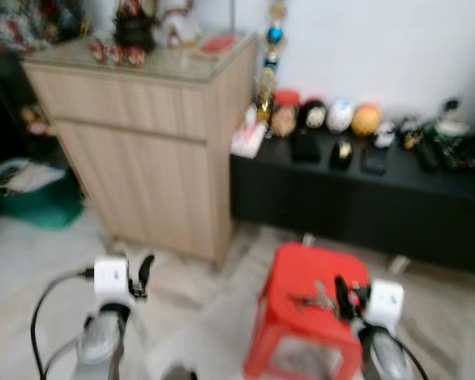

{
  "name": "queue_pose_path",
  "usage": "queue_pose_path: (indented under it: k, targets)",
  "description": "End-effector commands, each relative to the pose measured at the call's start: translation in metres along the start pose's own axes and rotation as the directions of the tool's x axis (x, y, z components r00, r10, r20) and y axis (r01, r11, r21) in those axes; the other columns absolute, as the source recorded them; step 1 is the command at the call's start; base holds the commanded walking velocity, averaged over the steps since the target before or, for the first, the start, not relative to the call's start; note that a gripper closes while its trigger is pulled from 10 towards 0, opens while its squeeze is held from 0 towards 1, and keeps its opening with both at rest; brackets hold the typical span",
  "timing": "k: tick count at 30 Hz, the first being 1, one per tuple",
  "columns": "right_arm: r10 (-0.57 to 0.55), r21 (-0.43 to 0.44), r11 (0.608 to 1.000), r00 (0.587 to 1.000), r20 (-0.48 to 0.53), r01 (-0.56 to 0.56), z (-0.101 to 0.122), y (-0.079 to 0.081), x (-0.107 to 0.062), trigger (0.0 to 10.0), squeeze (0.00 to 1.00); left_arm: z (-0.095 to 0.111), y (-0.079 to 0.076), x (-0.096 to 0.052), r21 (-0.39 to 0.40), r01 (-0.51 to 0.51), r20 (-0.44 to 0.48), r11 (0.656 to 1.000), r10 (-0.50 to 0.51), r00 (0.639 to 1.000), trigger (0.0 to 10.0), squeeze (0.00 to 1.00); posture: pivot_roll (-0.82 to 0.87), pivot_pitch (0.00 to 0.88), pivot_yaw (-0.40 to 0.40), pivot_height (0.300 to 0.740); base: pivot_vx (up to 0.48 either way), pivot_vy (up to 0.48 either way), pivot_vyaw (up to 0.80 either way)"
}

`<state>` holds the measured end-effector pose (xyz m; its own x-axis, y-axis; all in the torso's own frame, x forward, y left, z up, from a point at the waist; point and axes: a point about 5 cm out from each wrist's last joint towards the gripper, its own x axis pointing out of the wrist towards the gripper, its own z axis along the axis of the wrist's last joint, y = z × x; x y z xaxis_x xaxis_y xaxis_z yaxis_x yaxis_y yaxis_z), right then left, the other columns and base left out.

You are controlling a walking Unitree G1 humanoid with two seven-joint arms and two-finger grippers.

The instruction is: Hang keys on a hook

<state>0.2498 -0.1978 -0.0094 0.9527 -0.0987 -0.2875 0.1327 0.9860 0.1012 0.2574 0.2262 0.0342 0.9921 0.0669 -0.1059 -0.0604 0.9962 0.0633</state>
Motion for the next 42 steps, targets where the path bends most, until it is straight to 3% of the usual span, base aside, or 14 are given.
queue_pose_path:
  k: [1,4,21,30,42]
  targets:
    - [0.011,0.017,1.0,1.0,-0.023,-0.011,-0.003,0.003,0.001,10.0,0.0,0.007,0.0,0.005,-0.004,0.002,0.014,1.0,-0.001,1.0,10.0,0.0,0.03,0.0,-0.01,0.636,0.0,0.0,0.0]
    - [0.035,0.014,0.999,0.999,0.008,-0.035,0.0,0.003,0.0,10.0,0.0,0.008,-0.002,0.006,-0.008,0.005,0.018,1.0,-0.005,1.0,10.0,0.0,0.04,0.0,-0.016,0.626,0.0,0.0,0.0]
    - [0.096,0.053,0.994,0.995,-0.024,-0.094,-0.006,0.012,0.0,10.0,0.0,0.017,-0.011,0.008,-0.028,0.057,0.049,0.998,-0.055,0.997,10.0,0.0,0.04,0.0,-0.02,0.626,0.0,0.0,0.0]
    - [0.115,0.03,0.993,0.993,-0.03,-0.114,-0.007,0.015,-0.001,10.0,0.0,0.024,-0.015,0.013,-0.006,0.079,0.066,0.997,-0.079,0.995,10.0,0.0,0.03,0.0,-0.011,0.626,0.0,0.0,0.0]
    - [0.139,0.094,0.986,0.99,-0.017,-0.137,-0.007,0.017,-0.002,10.0,0.0,0.025,-0.016,0.012,-0.002,0.097,0.06,0.995,-0.097,0.993,10.0,0.0,0.03,0.0,-0.018,0.626,0.293,0.0,0.24]
